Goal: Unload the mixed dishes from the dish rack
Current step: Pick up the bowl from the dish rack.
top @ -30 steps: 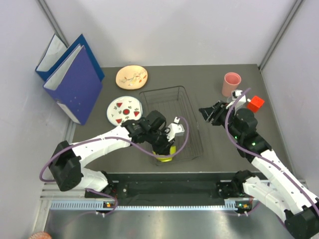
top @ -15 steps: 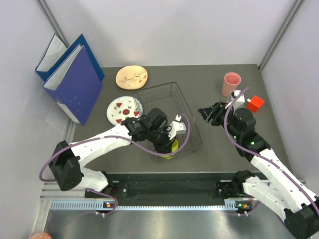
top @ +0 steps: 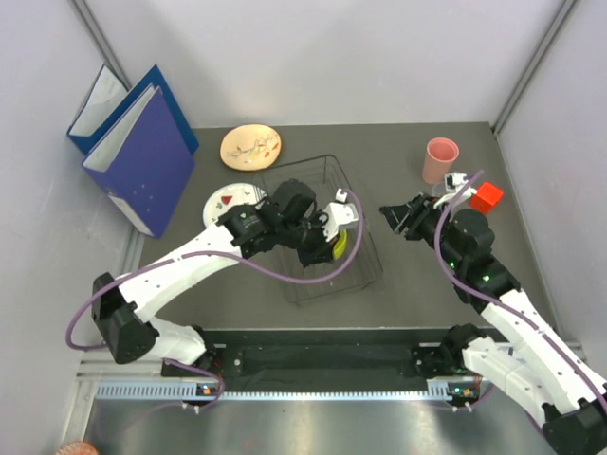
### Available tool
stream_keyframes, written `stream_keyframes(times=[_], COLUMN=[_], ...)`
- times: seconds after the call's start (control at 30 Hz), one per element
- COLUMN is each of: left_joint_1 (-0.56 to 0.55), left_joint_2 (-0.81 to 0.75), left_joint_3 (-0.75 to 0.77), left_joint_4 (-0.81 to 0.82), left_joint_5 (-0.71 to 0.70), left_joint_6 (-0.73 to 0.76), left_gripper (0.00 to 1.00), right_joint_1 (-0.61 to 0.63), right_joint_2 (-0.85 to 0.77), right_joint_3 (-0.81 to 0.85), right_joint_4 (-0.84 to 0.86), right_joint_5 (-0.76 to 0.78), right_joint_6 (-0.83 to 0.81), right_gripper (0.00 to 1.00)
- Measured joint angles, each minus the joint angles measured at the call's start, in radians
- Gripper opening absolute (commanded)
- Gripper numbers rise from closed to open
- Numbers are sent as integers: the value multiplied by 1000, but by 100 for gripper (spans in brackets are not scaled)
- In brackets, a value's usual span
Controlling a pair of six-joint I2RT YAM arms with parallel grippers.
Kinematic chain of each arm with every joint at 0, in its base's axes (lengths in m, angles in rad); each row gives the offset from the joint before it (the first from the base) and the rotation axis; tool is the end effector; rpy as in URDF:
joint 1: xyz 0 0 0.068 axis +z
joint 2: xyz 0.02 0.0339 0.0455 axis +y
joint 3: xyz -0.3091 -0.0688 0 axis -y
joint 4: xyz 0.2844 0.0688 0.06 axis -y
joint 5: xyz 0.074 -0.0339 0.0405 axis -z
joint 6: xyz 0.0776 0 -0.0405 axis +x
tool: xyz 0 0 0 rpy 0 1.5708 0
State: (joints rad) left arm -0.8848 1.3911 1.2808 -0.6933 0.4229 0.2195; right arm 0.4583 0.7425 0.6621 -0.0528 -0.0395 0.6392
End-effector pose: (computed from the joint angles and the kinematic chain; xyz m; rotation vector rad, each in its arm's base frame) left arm 0.1999 -0.2945 0.3417 1.4527 1.9570 -0.8127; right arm 0.2056 0.1048 0.3393 0.1300 1.7736 0.8415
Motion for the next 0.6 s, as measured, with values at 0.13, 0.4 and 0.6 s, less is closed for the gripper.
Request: stream_keyframes(times=[0.13, 0.4, 0.6], left_joint_1=[-1, -175, -288], left_joint_2=[-23, -32, -20], left_joint_3=[54, 18, -78], left_joint_4=[6, 13, 43], left_joint_5=[-21, -447, -684], left_joint_6=[8, 89, 253], left_gripper=[0, 0, 0], right_joint_1=[0, 4, 5], right_joint_2=[-21, 45, 176], right_joint_3=[14, 200, 391], right_joint_4=[-18, -200, -355], right_joint_5=[0, 69, 106], right_joint_6=[15, 26, 2], right_gripper=[50, 49, 50])
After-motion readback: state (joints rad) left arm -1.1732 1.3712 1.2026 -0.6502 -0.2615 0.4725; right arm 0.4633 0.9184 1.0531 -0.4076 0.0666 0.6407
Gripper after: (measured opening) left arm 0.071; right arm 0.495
